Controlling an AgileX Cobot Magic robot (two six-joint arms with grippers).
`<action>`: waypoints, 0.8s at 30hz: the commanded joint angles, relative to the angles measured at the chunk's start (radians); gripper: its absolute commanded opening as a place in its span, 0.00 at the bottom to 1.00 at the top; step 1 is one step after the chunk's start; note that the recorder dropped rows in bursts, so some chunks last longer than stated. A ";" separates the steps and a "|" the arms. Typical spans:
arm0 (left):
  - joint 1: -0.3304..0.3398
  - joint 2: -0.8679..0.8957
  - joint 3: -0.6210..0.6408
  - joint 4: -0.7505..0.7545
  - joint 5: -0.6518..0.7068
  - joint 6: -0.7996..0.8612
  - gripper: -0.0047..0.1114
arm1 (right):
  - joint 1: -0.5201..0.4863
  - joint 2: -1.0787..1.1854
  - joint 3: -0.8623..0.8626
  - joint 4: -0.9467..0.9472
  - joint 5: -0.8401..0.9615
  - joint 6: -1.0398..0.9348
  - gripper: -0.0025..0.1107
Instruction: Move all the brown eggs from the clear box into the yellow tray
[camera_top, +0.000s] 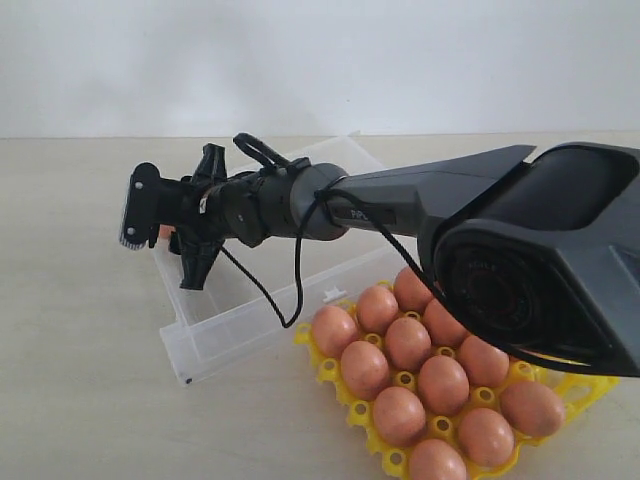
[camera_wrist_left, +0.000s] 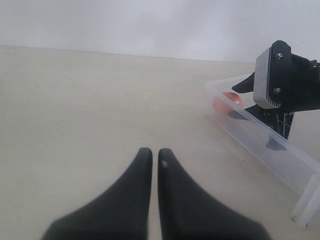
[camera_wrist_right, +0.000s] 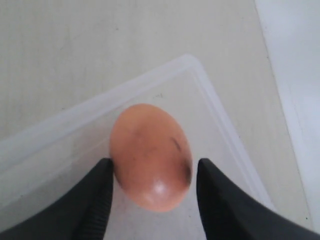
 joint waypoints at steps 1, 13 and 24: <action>0.003 -0.003 0.003 -0.003 -0.005 -0.001 0.08 | 0.000 -0.004 0.001 0.007 -0.059 -0.001 0.41; 0.003 -0.003 0.003 -0.003 -0.005 -0.001 0.08 | 0.000 0.084 -0.106 0.032 0.011 0.357 0.33; 0.003 -0.003 0.003 -0.003 -0.005 -0.001 0.08 | 0.004 0.077 -0.106 0.032 0.041 0.492 0.02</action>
